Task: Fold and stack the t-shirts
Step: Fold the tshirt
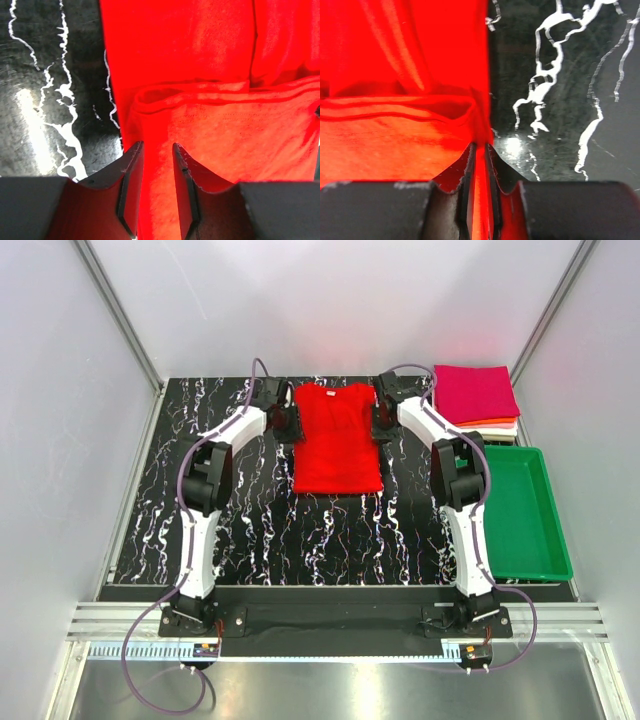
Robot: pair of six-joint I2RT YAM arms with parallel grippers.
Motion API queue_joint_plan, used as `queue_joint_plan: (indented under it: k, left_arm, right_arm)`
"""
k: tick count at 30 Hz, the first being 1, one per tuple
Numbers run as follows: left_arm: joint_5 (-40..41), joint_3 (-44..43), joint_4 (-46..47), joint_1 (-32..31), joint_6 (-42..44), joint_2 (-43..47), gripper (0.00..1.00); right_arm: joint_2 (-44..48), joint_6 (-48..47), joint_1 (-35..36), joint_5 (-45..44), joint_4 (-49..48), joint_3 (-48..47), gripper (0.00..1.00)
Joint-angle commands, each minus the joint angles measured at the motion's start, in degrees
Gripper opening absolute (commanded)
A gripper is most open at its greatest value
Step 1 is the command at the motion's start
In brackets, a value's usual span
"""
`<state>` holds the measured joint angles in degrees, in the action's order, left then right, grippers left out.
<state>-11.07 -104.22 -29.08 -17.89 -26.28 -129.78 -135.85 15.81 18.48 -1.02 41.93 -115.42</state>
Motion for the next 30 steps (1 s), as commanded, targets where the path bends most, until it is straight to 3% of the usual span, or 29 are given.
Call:
queue_joint_plan:
  k: [1, 9, 17, 24, 30]
  left_arm:
    - [0.6, -1.0, -0.4, 0.3, 1.7, 2.9, 0.34]
    - [-1.8, 8.4, -0.9, -2.9, 1.1, 17.2, 0.35]
    - [-1.4, 26.9, 5.6, -7.8, -1.7, 24.3, 0.35]
    - [4.1, 36.5, 7.2, -9.2, -4.2, 23.7, 0.35]
    - [5.6, 39.5, 6.5, -10.1, -5.1, 26.1, 0.35]
  right_arm:
    - [4.1, -0.8, -0.5, -2.1, -0.3, 0.1, 0.19]
    - [16.4, 4.4, -0.2, 7.3, -1.1, 11.8, 0.20]
    - [24.7, 8.3, 0.1, 16.0, -8.9, 30.3, 0.15]
    - [22.4, 7.7, 0.1, 11.5, -12.7, 38.9, 0.13]
    - [25.4, 7.0, 0.2, 7.9, -12.8, 42.3, 0.13]
